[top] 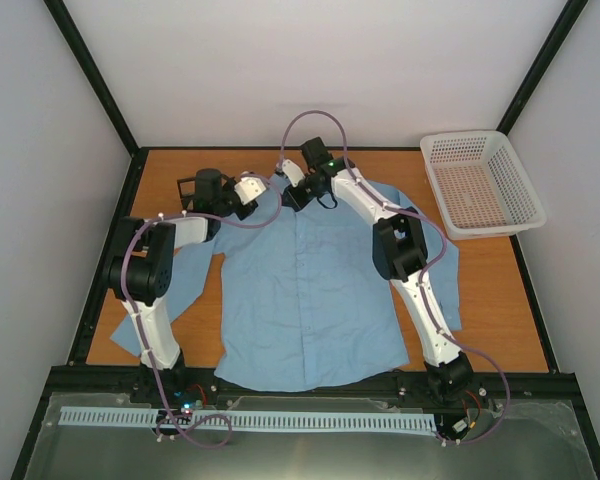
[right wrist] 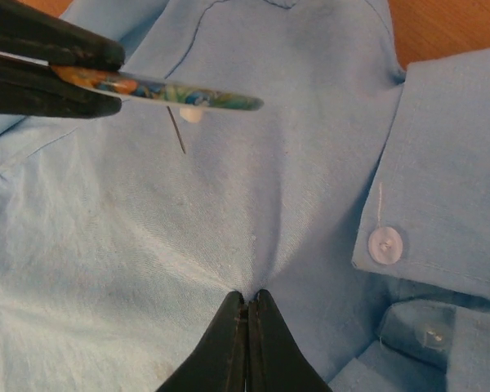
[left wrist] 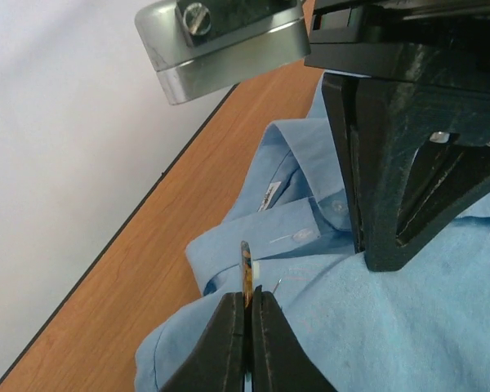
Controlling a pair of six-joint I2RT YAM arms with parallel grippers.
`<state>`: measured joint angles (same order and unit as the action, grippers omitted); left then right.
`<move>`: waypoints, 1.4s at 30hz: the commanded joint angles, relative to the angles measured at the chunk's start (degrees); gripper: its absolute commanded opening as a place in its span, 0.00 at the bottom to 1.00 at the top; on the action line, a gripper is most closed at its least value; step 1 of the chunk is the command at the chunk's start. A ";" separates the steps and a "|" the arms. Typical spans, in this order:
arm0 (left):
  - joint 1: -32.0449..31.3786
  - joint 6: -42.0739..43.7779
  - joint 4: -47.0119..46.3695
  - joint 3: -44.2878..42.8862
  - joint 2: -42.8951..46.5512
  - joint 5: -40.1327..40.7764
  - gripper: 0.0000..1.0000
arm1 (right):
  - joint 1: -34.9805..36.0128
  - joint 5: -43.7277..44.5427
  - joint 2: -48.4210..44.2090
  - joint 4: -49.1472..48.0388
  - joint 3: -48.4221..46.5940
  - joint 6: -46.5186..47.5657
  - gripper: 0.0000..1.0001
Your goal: Pin the brooch onto the clothing
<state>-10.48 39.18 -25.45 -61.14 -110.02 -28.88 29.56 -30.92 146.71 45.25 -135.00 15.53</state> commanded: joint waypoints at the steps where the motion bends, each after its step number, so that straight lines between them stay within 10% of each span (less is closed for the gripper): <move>1: -0.24 3.01 0.84 -0.91 -0.90 -2.03 0.01 | -0.56 -2.43 -2.57 -2.54 0.98 -1.05 0.02; 42: -2.79 8.70 2.03 -0.01 -2.17 2.29 0.01 | -1.88 -9.44 -2.56 -5.85 1.48 -3.58 0.03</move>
<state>-12.93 47.35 -24.05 -59.61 -111.70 -25.96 27.92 -38.70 146.69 40.45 -133.75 11.94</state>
